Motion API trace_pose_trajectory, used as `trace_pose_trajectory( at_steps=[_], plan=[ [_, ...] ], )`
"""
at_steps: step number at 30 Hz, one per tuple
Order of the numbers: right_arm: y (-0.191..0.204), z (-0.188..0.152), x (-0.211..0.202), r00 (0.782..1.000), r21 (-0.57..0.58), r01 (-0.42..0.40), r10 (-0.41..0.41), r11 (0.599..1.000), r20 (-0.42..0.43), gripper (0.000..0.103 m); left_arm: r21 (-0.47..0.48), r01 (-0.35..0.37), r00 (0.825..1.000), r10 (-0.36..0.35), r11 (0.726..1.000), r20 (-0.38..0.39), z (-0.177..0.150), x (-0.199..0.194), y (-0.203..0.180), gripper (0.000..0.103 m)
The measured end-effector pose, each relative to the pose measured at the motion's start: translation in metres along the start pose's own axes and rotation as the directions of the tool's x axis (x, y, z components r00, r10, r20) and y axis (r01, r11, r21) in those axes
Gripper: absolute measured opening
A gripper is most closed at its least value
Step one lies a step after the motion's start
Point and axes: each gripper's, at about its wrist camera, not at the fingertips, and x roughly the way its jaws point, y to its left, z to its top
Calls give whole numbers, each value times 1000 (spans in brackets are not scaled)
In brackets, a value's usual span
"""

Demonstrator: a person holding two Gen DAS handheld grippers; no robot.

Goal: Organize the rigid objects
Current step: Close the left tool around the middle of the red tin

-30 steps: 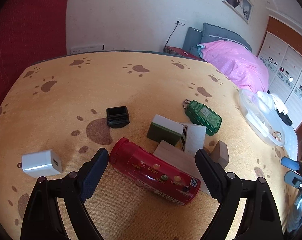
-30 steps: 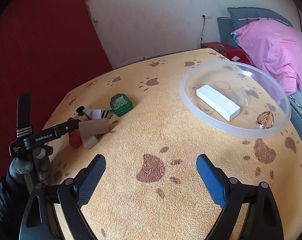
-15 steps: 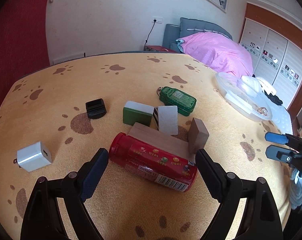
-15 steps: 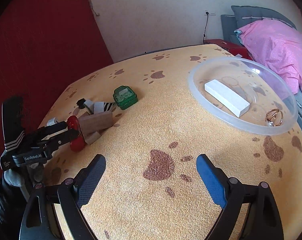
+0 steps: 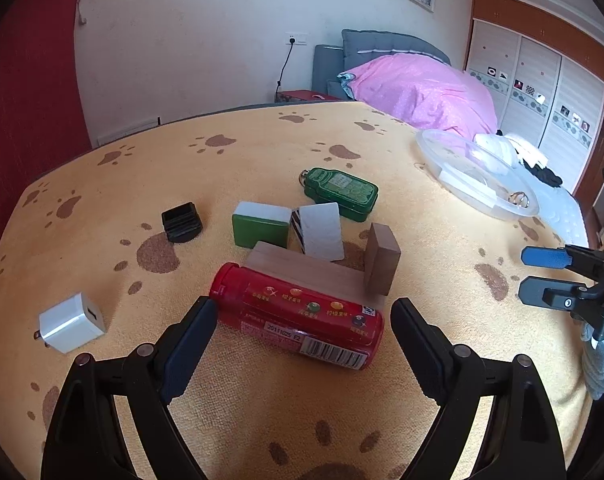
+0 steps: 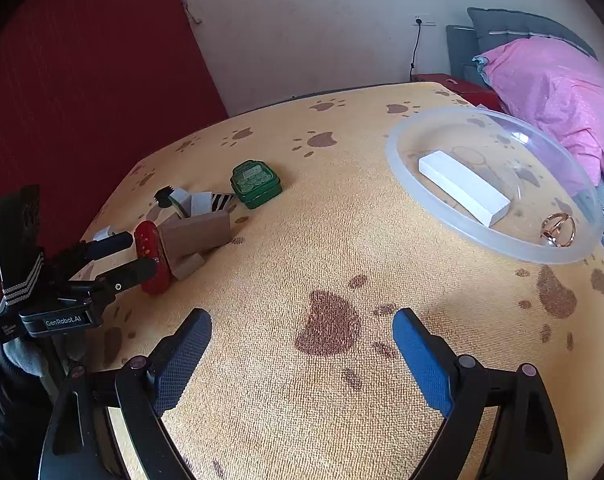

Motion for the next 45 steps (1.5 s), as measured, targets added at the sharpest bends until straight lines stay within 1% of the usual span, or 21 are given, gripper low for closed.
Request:
trace_pose_trajectory(
  at_steps=[1,5,7,10,14,19,22,25,29,33,38,45],
  plan=[
    [0,0,1,1000,0,-1,1,1000,-2,95,8,-5,1000,5,1000,0,0,0,1,89],
    [3,-1,2,1000,-2,-8,8,1000,-7,95,52,-30,999,31,998,-13,2,4,3,96],
    [5,-1,2,1000,-5,-10,10,1000,-8,95,84,-56,998,59,995,-24,3,8,0,96],
    [7,-1,2,1000,-10,-10,10,1000,-8,95,117,-69,996,75,991,-49,3,14,-4,96],
    [8,-1,2,1000,-9,-11,11,1000,-10,95,123,-73,995,81,990,-60,3,18,-6,97],
    [18,4,5,999,-26,-37,37,999,-14,95,94,-61,995,68,994,-73,2,21,-2,96],
    [25,11,9,998,-35,-61,61,997,-16,95,92,-105,992,111,990,-60,0,19,-2,96],
    [31,19,15,997,-49,-77,76,996,-20,95,62,-127,991,130,990,-32,0,12,3,96],
    [38,27,25,995,-52,-98,97,994,-35,95,-13,-132,991,132,991,18,-3,-4,10,96],
    [44,33,38,991,-46,-125,122,991,-62,95,-63,-149,986,153,987,62,-8,-18,14,96],
    [56,39,49,988,-67,-138,133,988,-81,95,-105,-177,979,186,979,87,-9,-26,18,96],
    [64,52,65,988,-56,-141,136,988,-79,95,-146,-199,970,216,969,112,-12,-34,23,96]
  ],
)
